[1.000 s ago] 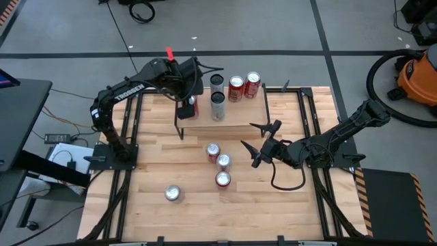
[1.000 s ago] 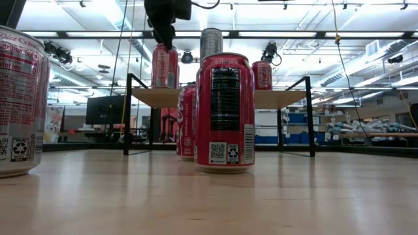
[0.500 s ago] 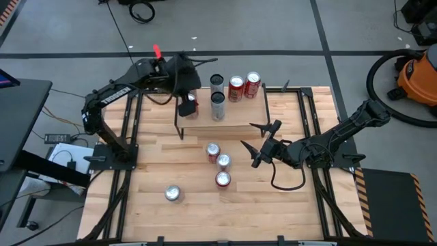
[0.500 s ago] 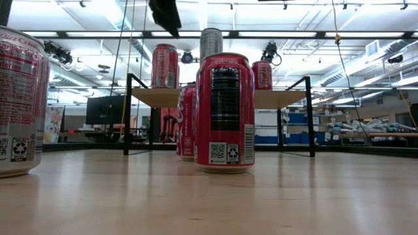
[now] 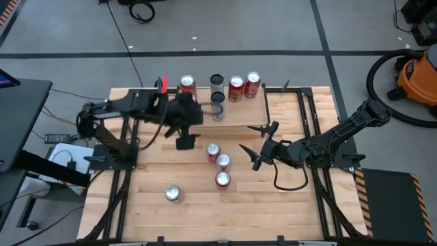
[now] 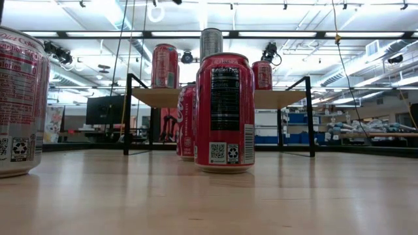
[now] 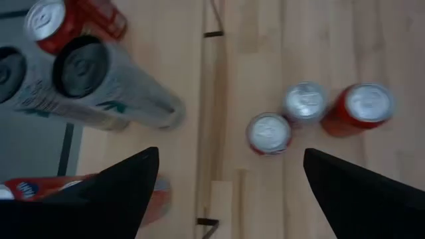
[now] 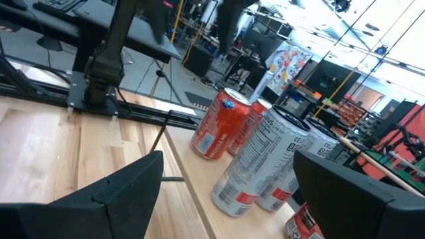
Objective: Place canned beverage on shelf
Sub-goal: Adjust the soda cans
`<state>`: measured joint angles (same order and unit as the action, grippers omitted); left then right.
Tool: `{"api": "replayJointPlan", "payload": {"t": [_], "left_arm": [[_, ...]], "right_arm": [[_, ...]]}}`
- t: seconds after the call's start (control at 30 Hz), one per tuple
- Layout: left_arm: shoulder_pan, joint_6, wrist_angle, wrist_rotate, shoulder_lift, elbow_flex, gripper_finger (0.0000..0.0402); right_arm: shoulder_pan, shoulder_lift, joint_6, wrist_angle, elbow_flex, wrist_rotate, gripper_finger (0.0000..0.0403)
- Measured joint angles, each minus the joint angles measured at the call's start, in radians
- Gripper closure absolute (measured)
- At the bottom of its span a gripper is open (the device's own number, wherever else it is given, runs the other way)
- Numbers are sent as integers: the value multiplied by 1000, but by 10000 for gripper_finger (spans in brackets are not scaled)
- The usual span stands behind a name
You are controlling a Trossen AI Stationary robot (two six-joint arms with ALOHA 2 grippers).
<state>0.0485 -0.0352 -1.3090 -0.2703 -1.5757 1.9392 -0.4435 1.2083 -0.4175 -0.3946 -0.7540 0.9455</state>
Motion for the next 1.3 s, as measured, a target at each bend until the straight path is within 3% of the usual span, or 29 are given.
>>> {"api": "replayJointPlan", "payload": {"t": [0.3, 0.47, 0.73, 1.03, 1.3], "left_arm": [[149, 95, 9, -75, 0, -3, 17], [235, 103, 177, -96, 24, -169, 17], [356, 86, 626, -114, 90, -520, 17], [432, -118, 1208, -207, 111, -777, 17], [405, -156, 1439, -216, 129, -952, 18]], "right_arm": [[0, 0, 7, -9, 0, -21, 55], [-5, 0, 8, -9, 0, -27, 55], [-10, 0, 14, -17, 0, -27, 55], [15, 0, 68, -27, 0, -82, 55], [15, 0, 72, -26, 0, -79, 55]]}}
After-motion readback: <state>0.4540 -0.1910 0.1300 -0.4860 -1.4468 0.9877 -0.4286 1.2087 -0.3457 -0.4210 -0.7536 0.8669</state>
